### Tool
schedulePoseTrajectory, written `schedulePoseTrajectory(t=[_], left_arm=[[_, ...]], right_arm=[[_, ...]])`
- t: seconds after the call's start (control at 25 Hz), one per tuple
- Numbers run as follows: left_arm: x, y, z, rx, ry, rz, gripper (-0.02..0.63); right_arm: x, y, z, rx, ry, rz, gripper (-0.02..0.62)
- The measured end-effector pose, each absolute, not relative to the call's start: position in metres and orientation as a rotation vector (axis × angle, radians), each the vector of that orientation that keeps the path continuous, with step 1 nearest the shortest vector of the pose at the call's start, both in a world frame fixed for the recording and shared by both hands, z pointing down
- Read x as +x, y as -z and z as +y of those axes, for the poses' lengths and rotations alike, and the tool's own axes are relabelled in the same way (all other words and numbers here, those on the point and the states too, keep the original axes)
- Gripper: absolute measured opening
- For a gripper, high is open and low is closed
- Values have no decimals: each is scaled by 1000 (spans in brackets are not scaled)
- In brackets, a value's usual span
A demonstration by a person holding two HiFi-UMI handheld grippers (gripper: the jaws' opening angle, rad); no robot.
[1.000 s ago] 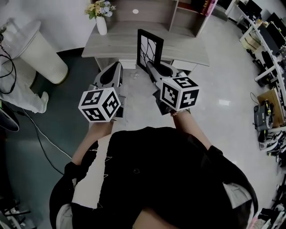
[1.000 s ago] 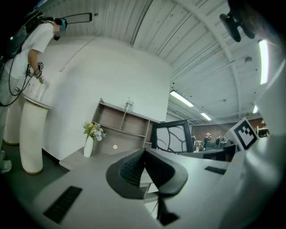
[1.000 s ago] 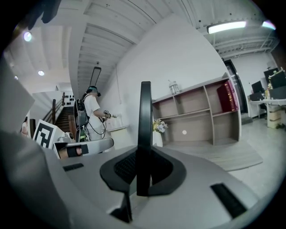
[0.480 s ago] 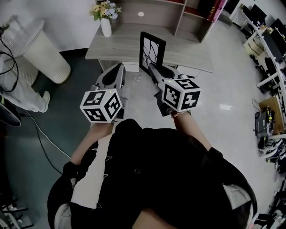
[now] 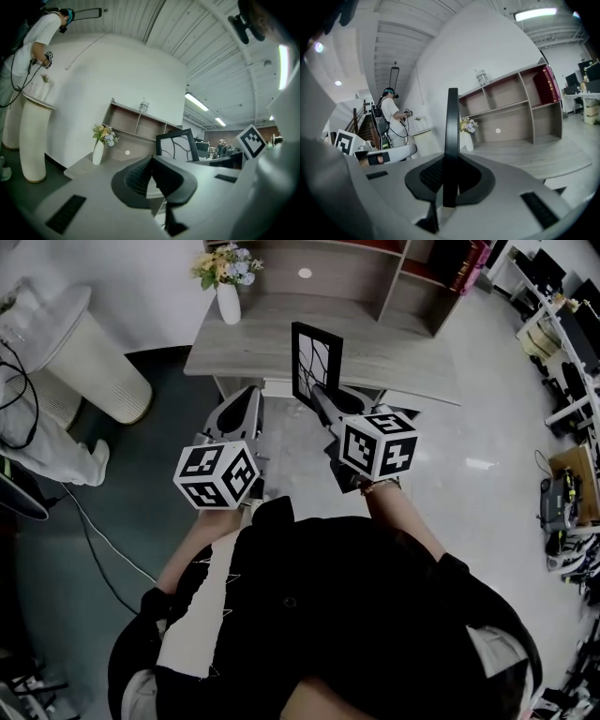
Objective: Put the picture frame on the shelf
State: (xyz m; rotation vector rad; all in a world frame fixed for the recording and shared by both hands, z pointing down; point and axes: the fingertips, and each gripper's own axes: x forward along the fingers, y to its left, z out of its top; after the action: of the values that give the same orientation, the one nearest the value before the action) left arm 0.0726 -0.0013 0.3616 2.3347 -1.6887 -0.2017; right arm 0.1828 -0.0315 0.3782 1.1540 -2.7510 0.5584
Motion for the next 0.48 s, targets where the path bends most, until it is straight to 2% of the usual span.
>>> schedulePoseTrajectory(t=[0.48], left_arm=[[-4, -359, -91, 2321, 176, -1652, 12]], right_arm=[[115, -376, -118, 1207, -635, -2715, 40]])
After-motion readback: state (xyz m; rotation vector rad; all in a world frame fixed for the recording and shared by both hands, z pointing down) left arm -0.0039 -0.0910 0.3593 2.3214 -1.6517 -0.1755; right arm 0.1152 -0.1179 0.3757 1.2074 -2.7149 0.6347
